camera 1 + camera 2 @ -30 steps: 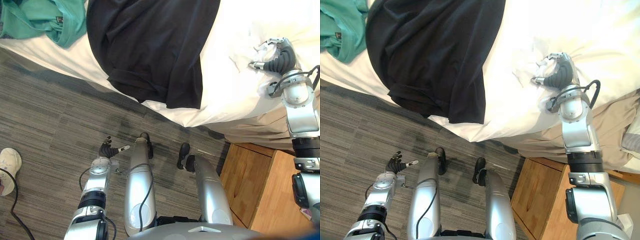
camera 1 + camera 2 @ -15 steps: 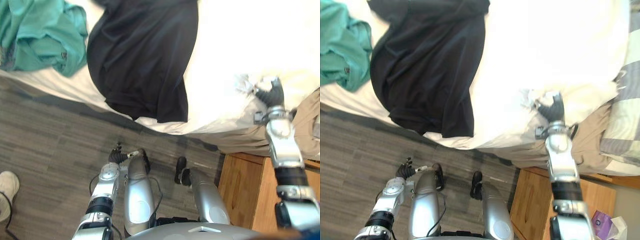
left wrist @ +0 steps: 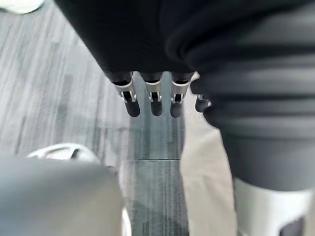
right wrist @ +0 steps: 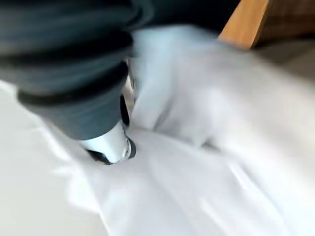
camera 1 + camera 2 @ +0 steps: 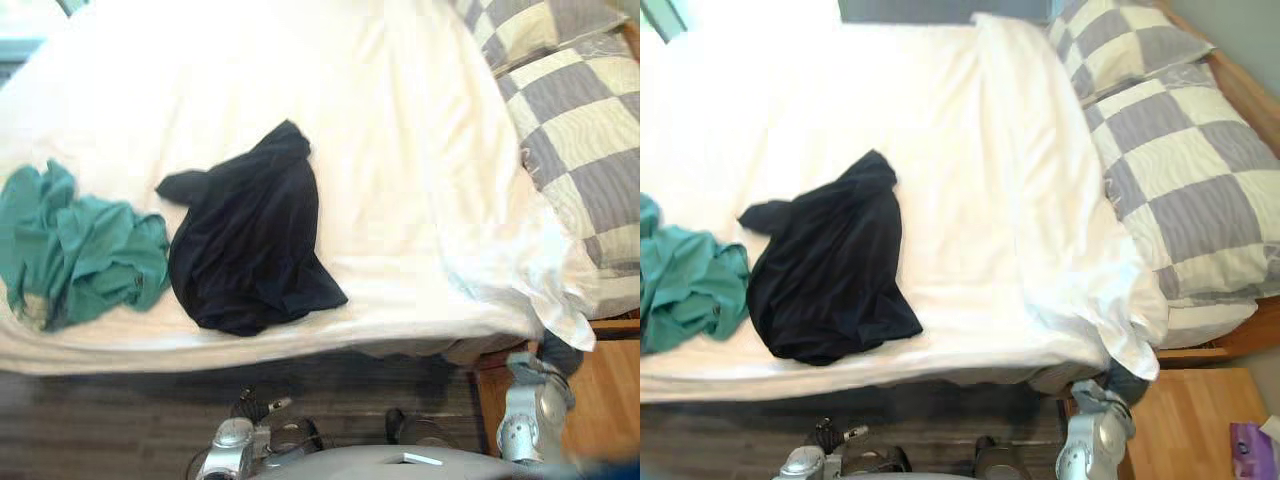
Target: Tidy the bed and pick cloth on bed and put in laundry
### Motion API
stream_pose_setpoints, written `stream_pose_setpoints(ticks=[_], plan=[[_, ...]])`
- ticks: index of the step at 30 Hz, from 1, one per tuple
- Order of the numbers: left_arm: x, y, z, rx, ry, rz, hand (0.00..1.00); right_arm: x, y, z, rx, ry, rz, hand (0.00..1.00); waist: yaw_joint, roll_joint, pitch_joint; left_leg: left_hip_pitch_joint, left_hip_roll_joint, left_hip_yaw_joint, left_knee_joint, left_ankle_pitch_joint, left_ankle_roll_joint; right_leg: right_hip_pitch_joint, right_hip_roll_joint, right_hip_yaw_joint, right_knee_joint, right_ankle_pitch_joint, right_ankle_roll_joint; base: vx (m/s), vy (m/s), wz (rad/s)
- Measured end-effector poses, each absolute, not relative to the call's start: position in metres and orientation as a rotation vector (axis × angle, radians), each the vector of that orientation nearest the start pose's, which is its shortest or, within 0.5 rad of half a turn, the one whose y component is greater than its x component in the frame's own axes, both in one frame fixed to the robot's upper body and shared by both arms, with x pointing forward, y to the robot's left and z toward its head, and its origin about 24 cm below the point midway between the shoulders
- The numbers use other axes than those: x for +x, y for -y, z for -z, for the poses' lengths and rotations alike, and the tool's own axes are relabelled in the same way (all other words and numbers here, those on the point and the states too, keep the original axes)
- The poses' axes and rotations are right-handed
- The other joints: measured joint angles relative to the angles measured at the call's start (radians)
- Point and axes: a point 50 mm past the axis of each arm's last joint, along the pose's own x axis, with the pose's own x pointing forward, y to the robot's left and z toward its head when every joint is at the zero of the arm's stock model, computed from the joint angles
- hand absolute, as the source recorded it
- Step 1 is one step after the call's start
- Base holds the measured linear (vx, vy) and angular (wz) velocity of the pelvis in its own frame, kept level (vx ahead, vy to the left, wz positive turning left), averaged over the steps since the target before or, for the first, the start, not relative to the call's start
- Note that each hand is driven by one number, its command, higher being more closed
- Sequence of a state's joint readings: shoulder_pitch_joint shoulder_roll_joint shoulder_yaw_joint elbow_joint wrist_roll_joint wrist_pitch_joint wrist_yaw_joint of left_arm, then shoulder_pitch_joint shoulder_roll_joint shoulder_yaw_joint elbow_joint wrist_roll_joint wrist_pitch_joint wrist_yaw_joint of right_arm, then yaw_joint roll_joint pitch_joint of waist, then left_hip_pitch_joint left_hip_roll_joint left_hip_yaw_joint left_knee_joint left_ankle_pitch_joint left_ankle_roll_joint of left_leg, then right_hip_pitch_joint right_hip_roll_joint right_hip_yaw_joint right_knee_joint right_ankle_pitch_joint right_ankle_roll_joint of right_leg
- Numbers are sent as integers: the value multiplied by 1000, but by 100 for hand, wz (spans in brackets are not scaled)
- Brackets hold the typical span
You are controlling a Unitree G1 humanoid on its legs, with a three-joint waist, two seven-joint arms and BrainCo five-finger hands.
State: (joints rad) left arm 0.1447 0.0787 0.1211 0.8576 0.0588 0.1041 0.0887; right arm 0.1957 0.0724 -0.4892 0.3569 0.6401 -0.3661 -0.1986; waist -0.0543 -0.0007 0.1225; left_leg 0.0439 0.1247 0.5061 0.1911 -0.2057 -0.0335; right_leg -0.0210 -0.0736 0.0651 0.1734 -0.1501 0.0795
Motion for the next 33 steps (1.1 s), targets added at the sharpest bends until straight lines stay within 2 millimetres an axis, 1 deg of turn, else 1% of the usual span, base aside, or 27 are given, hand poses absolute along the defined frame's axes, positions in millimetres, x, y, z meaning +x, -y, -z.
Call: stream_pose_setpoints(ticks=[1,3,4,5,6,8,9,10,12,15,16,17,18,19,20,21,23,24,25,27,28,30,31,33], plan=[[96,-206,152,105,-1103,-241,0,126,274,62,591,-106,1035,0,-1,1,-7,8,-2,6,-12,6,-2,1,0,1,-1,0,0,4,-12,-26],[87,-205,156,55,-1134,-275,0,93,270,90,575,-259,1109,0,-13,5,-21,60,-11,29,-72,32,-11,20,4,0,-3,1,-1,-4,-26,-21],[86,-204,157,48,-1136,-275,0,86,269,94,571,-288,1122,0,-14,5,-22,69,-11,34,-80,36,-14,23,5,0,-5,1,-2,-38,-35,-28],[85,-202,157,31,-1138,-274,0,68,265,106,564,-367,1151,0,-14,7,-28,86,-12,45,-102,44,-17,32,8,-1,-15,5,-8,-50,-32,-27],[84,-199,158,20,-1142,-268,0,60,264,112,562,-405,1167,0,-14,11,-38,90,-13,55,-112,48,-18,31,9,0,-21,7,-11,-63,-39,-28],[82,-192,160,-28,-1138,-267,0,31,259,126,564,-511,1228,0,-17,15,-44,115,-17,70,-148,66,-20,36,14,4,-34,14,-22,-85,-38,-16],[81,-191,161,-36,-1140,-268,0,23,258,128,563,-533,1251,0,-17,13,-45,117,-18,74,-159,70,-20,38,16,4,-37,15,-23,-87,-35,-11],[79,-190,161,-49,-1140,-270,0,14,258,130,562,-550,1279,0,-17,20,-51,130,-19,81,-173,76,-21,40,18,6,-38,15,-23,-66,-39,-14],[76,-190,162,-67,-1143,-289,0,2,261,129,558,-547,1335,0,-17,24,-54,150,-19,93,-194,84,-27,49,24,8,-44,16,-25,-42,-50,-16],[73,-192,162,-81,-1148,-293,0,-5,269,125,558,-501,1432,0,-15,28,-56,168,-19,99,-224,95,-36,61,32,9,-58,19,-31,-18,-53,-4],[73,-193,162,-82,-1149,-289,0,-2,274,122,553,-466,1443,0,-13,28,-57,171,-18,99,-228,97,-39,63,34,8,-62,19,-32,14,-45,-2],[73,-193,162,-84,-1151,-284,0,7,285,112,534,-384,1443,100,-14,29,-57,173,-18,100,-237,100,-42,63,36,9,-64,19,-32,24,-41,-2],[72,-194,163,-86,-1153,-279,0,11,292,106,518,-338,1436,100,-14,30,-57,175,-19,101,-243,102,-42,64,37,8,-64,19,-32,50,-41,-1],[72,-195,162,-86,-1156,-276,0,21,303,94,495,-258,1415,100,-14,29,-57,176,-19,100,-246,103,-40,65,38,8,-64,19,-33,59,-24,1],[71,-196,163,-84,-1162,-274,0,37,318,77,417,-179,1367,100,-14,30,-58,179,-21,100,-250,105,-42,66,38,7,-64,19,-33,80,-26,1],[71,-197,163,-83,-1165,-274,0,42,322,72,395,-157,1351,100,-13,30,-58,180,-22,98,-252,105,-42,66,38,7,-64,18,-33,72,-21,2],[68,-203,162,-61,-1182,-270,0,70,344,40,220,-58,1258,100,-13,30,-58,179,-26,88,-259,107,-43,68,37,1,-64,17,-31,87,-22,6],[65,-209,162,-38,-1193,-268,0,90,354,21,148,16,1191,100,-12,31,-58,180,-26,84,-258,107,-43,67,37,-3,-64,17,-31,79,-22,7],[63,-211,162,-29,-1201,-268,0,97,357,13,126,43,1158,100,-12,30,-58,179,-26,83,-258,107,-43,67,37,-4,-64,17,-30,51,-24,8],[56,-218,163,4,-1235,-259,0,128,362,-15,76,133,994,100,-13,29,-59,172,-26,60,-258,107,-43,67,36,-23,-64,16,-30,21,-31,18],[55,-219,163,7,-1237,-259,0,133,362,-20,75,141,952,100,-14,28,-59,169,-25,56,-258,107,-43,67,36,-27,-64,16,-30,12,-31,22],[49,-218,164,27,-1258,-229,0,158,358,-31,102,147,803,100,-12,24,-58,160,-24,40,-255,107,-43,64,34,-31,-63,16,-30,1,-26,17],[47,-217,164,31,-1264,-223,0,164,356,-32,117,146,775,100,-12,24,-58,155,-25,34,-253,107,-43,63,34,-36,-63,15,-29,-18,-32,20],[45,-215,164,54,-1275,-195,0,182,349,-35,182,145,706,100,-10,24,-57,131,-25,21,-237,107,-43,48,28,-50,-57,13,-27,-38,-36,21]])
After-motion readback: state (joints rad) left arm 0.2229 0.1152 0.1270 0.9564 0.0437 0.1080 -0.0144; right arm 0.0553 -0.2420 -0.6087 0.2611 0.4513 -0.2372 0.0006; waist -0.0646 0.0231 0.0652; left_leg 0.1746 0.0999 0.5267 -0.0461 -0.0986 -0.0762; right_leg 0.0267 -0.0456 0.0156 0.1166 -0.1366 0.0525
